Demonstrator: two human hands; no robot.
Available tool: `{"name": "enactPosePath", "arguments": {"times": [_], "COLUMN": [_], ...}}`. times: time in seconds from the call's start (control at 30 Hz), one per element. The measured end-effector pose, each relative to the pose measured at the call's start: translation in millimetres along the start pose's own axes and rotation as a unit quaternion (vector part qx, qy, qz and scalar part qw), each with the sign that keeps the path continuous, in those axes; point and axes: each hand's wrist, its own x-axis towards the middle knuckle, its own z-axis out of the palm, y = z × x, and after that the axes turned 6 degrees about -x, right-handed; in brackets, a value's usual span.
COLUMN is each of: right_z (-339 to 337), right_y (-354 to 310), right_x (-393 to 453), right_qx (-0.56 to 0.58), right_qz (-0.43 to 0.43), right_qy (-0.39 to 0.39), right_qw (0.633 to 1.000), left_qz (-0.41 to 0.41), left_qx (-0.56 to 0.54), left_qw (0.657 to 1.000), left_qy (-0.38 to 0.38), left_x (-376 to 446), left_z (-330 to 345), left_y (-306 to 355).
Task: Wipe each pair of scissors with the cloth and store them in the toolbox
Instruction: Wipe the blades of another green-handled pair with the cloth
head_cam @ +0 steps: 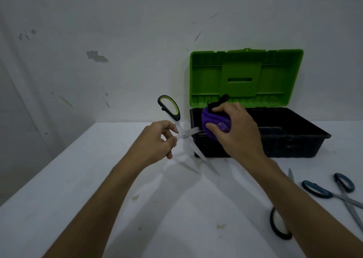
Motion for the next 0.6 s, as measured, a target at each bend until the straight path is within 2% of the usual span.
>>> {"name": "enactPosePath", "arguments": {"times": [0.13, 0.37, 0.5, 0.6], "right_z": [3.6, -3.9, -7.2, -7.9], "right_y": [-14.7, 22.2, 14.7, 6.6], "right_x": [-4.3, 1.4, 5.4, 5.5], "right_qx": [0.025, -0.011, 0.027, 0.048], "right_qz": [-0.076, 0.038, 0.014, -0.003], "right_qy": [-0.085, -0.008, -0.007, -0.022], "right_qw": [0.993, 0.999, 1.0, 0.999], "left_qz": [0.038, 0.018, 0.008, 0.06], "left_qx": [0.02, -0.028, -0.003, 0.048], "left_qw": [0.999, 0.999, 0.999, 0.992], "left_qy": [-0.011, 0.023, 0.038, 0.1], "left_x": [-2.0, 1.2, 2.5, -0.7], "left_z": [0.5, -10.2, -13.7, -14.9], "left_y": [0.7, -13.6, -12.0, -11.0]}}
